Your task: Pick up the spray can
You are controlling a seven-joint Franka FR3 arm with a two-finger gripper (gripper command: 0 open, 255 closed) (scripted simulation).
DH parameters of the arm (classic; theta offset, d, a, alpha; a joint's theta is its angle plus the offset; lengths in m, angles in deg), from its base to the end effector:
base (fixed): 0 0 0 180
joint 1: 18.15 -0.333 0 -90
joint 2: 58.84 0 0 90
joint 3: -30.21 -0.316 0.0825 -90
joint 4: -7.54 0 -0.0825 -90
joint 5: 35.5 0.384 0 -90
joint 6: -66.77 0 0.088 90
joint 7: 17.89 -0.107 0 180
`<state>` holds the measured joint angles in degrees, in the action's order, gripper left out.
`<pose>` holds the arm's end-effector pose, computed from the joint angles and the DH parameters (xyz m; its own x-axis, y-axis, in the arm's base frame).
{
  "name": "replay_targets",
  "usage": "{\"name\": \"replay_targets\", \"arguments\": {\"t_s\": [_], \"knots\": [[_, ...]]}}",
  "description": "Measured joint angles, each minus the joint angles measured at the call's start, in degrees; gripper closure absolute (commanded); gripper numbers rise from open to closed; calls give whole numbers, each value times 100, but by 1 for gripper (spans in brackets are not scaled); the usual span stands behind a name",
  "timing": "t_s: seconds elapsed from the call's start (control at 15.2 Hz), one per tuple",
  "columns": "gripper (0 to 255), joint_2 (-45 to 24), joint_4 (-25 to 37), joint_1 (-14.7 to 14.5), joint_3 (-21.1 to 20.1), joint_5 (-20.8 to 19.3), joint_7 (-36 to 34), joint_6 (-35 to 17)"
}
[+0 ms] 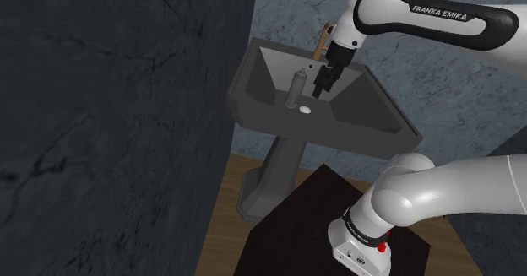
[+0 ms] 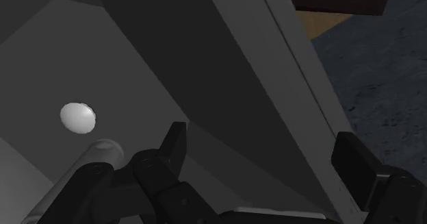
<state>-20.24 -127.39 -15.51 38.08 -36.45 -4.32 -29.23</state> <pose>0.3392 -0.0740 0.5610 0.9964 0.0851 0.0063 0.0853 -0.9939 -0.0695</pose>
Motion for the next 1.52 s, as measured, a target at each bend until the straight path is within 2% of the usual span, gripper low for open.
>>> {"name": "replay_targets", "arguments": {"t_s": [0.4,0.73,1.06,1.52], "knots": [[0,-925,443,33,549,-110,722,-818],[0,-1735,949,3,966,19,1326,-1389],[0,-2642,1679,-4,1416,371,2082,-1775],[0,-3981,2856,89,1796,1198,3055,-2060]]}}
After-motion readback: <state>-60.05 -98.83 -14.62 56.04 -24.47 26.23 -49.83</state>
